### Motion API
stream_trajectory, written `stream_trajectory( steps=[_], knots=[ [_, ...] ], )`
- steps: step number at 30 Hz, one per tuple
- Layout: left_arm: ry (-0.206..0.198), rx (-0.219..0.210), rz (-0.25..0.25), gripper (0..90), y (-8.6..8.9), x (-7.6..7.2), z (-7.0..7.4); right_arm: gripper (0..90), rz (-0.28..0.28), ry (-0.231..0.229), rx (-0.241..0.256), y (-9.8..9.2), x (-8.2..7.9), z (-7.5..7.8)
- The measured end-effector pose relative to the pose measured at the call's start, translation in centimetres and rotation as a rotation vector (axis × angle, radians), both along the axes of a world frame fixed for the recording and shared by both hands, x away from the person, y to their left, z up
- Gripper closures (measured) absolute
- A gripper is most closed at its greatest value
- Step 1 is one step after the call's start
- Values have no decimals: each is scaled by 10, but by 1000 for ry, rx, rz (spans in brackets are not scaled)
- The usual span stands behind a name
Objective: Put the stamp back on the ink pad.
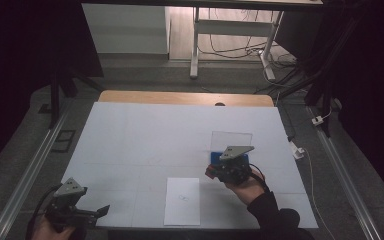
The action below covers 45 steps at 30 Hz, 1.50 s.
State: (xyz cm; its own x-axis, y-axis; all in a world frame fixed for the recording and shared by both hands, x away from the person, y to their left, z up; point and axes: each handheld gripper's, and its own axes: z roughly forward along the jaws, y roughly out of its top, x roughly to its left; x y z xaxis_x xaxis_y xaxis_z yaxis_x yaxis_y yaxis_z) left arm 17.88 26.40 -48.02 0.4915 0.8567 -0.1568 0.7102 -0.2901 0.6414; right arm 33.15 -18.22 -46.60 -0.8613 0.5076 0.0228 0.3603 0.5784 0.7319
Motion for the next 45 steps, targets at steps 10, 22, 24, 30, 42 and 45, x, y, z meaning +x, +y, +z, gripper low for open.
stream_trajectory(
  steps=[10,22,24,30,42,45],
  knots=[
    [-2,1,-2,12,0,0,0,801,-49,-2,0,-13,8,0],
    [-2,0,-2,12,0,0,0,801,-100,-11,-3,-26,17,-1],
    [-2,0,-2,12,0,0,0,802,-108,-12,-6,-28,19,-1],
    [-2,0,-2,12,0,0,0,801,-133,-21,-15,-34,23,-1],
    [-1,1,-2,12,0,0,0,801,-191,-40,-47,-50,35,-6],
    [0,1,-2,12,0,0,0,801,-206,-39,-52,-52,39,-8]
  ],
)
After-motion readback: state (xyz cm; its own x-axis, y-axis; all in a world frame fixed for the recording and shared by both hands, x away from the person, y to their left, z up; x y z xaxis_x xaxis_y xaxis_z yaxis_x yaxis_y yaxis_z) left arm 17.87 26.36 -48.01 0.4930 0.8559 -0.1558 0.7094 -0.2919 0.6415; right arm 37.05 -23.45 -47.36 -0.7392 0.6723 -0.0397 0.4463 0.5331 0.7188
